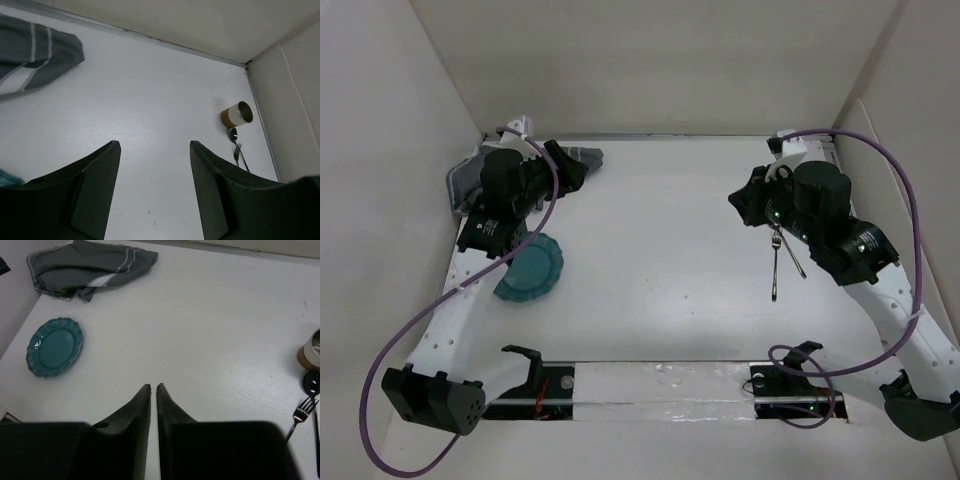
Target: Set the dinner table for one person
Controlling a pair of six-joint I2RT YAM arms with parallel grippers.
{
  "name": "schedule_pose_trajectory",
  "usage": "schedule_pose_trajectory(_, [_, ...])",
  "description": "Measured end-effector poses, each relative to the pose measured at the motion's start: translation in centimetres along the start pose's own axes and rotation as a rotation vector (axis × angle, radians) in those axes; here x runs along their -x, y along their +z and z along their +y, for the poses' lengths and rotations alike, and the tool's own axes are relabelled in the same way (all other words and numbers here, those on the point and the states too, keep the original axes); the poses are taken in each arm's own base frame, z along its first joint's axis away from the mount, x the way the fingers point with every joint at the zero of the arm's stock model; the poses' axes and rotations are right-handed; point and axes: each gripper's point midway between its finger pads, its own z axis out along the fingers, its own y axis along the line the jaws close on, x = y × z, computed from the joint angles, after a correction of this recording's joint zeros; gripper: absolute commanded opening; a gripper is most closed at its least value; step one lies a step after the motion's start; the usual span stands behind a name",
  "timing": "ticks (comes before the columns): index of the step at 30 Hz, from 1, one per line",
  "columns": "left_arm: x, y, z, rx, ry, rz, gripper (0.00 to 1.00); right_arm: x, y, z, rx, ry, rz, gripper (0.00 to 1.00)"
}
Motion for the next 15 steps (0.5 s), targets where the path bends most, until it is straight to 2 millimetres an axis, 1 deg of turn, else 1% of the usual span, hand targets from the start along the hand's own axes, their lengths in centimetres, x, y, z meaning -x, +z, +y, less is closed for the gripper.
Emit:
schedule_pose_trajectory(1, [0.0,0.0,0.5,0.028,-0.001,-0.004,0.56,-0.3,0.2,-0.2,-0.004,0.005,0.008,0.0])
schedule_pose_trajectory(3, [0.1,0.1,2.1,0.111,-0.004,-0.019,0.45,-0.9,0.4,-0.4,-0.004,0.009,0.025,0.0])
schedule_pose_trajectory(4, [0.3,0.1,3.1,0.167,-0.003,-0.033,0.16,-1.2,0.4,-0.4,-0.001,0.01,0.032,0.0])
schedule_pose_trajectory(5, [0.6,0.2,4.2,0.225,-0.004,-0.046,0.01,-1.5,0.5,-0.4,0.005,0.01,0.038,0.0])
schedule_pose_trajectory(8, [2.2,0.6,8.1,0.402,-0.004,-0.079,0.0,-2.4,0.4,-0.4,0.022,0.012,0.05,0.0])
schedule_pose_trajectory(9, [3.0,0.7,10.0,0.461,-0.02,-0.092,0.0,-2.7,0.3,-0.3,0.031,0.013,0.056,0.0])
schedule_pose_trajectory(10, [3.7,0.8,12.0,0.516,-0.041,-0.106,0.17,-3.0,0.2,-0.3,0.037,0.014,0.062,0.0])
schedule_pose_trajectory(11, [4.2,0.6,14.3,0.572,-0.065,-0.117,0.31,-3.1,0.2,-0.2,0.043,0.015,0.065,0.0])
schedule_pose_trajectory(12, [4.4,0.2,16.4,0.621,-0.085,-0.115,0.41,-3.1,0.2,-0.2,0.048,0.015,0.067,0.0])
schedule_pose_trajectory(13, [4.5,-0.1,18.7,0.673,-0.118,-0.118,0.59,-3.2,0.3,-0.2,0.049,0.015,0.069,0.0])
schedule_pose_trajectory(14, [4.6,-0.5,20.7,0.721,-0.145,-0.12,0.64,-3.2,0.3,-0.2,0.051,0.013,0.071,0.0])
schedule_pose_trajectory(15, [4.6,-0.8,22.6,0.762,-0.176,-0.118,0.65,-3.3,0.3,-0.2,0.053,0.011,0.072,0.01])
